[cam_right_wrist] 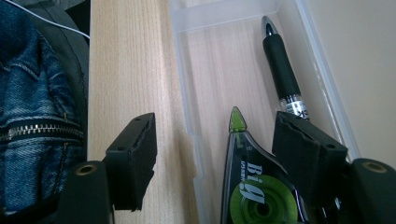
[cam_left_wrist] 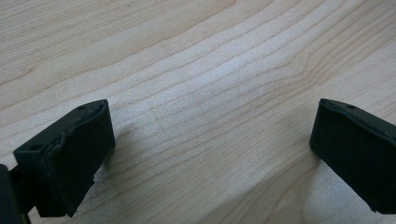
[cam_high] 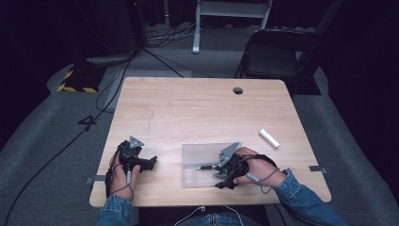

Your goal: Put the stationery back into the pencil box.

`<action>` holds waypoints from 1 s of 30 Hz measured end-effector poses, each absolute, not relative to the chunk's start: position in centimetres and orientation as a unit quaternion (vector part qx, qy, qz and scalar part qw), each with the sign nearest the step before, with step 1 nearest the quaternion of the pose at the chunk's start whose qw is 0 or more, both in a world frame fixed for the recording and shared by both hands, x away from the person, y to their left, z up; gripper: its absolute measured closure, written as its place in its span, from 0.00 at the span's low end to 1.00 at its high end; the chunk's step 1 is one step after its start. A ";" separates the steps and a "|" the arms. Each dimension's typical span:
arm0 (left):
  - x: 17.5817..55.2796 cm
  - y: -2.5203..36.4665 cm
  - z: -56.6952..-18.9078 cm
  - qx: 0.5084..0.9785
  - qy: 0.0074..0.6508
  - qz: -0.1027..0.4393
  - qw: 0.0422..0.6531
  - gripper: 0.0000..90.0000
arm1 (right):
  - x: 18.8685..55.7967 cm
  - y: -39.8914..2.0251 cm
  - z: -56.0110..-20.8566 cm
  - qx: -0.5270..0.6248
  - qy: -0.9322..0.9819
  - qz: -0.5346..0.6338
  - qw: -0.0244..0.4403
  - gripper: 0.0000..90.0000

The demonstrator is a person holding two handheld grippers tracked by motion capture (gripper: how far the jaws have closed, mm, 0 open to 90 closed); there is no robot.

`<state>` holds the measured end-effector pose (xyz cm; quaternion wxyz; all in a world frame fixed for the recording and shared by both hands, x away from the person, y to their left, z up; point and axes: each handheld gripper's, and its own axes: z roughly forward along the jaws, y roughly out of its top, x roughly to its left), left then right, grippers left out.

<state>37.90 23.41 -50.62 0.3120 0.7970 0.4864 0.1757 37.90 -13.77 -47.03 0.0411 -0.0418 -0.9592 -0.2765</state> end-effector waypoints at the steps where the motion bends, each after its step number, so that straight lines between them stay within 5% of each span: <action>1: 37.9 23.4 -50.6 0.797 0.486 0.176 0.312 0.00 | 37.8 -13.8 -47.0 -0.044 -0.959 -0.277 0.041 0.37; 30: 37.9 23.4 -50.6 0.797 0.487 0.174 0.312 0.00 | 38.2 -15.0 -44.7 -0.062 -0.950 -0.306 0.017 0.38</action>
